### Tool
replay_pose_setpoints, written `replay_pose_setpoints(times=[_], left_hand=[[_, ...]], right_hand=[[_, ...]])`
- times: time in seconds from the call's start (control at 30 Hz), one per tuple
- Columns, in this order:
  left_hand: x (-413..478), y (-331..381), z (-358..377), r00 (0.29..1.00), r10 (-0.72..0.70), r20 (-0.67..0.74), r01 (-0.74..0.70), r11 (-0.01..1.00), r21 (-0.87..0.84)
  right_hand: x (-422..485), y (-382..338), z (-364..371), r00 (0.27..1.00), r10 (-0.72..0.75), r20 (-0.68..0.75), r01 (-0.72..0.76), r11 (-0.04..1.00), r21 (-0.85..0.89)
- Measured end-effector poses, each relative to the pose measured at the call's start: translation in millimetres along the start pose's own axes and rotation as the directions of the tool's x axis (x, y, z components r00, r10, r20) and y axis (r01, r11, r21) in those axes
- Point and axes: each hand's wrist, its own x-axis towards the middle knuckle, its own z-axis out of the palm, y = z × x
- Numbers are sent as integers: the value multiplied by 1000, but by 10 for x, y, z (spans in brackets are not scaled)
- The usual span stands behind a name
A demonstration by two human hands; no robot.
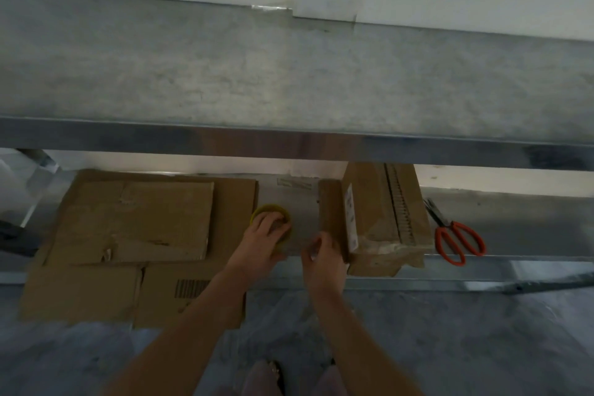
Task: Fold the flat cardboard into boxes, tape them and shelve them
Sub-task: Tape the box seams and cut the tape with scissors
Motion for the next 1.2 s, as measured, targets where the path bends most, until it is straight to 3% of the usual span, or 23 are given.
replay_pose_setpoints(times=[0.1,0.2,0.33,0.43,0.57,0.7,0.8,0.97,1.03,1.2], left_hand=[[-66,-25,-6,1000,6,5,-7,983,185],[-116,1,-17,999,-11,33,3,966,258],[-230,188,-153,997,-69,28,60,968,243],[-385,434,-285,999,-45,-7,45,978,203],[-565,872,-422,995,48,-89,-31,983,180],[-552,1349,-424,991,108,-84,-92,981,173],[-451,1695,-315,992,93,-83,-82,988,132],[-275,1984,-119,989,-56,-133,68,994,82],[-238,2000,-85,982,-90,-165,100,994,51],[-230,2059,-12,948,-225,-226,193,969,-156]], right_hand=[[-17,24,-4,999,-49,19,50,998,-37],[-35,27,-16,995,-77,68,82,993,-86],[-209,-27,-118,987,-103,121,112,991,-76],[-468,-13,-341,949,-284,139,292,955,-44],[-722,222,-913,807,-589,-51,567,796,-213],[-711,620,-1495,716,-670,-198,573,726,-380],[-579,912,-1784,718,-659,-223,538,729,-424],[-181,1213,-2015,779,-614,-127,490,723,-487],[-53,1261,-2035,810,-584,-45,504,734,-456],[83,1346,-2008,801,-596,46,580,756,-304]])
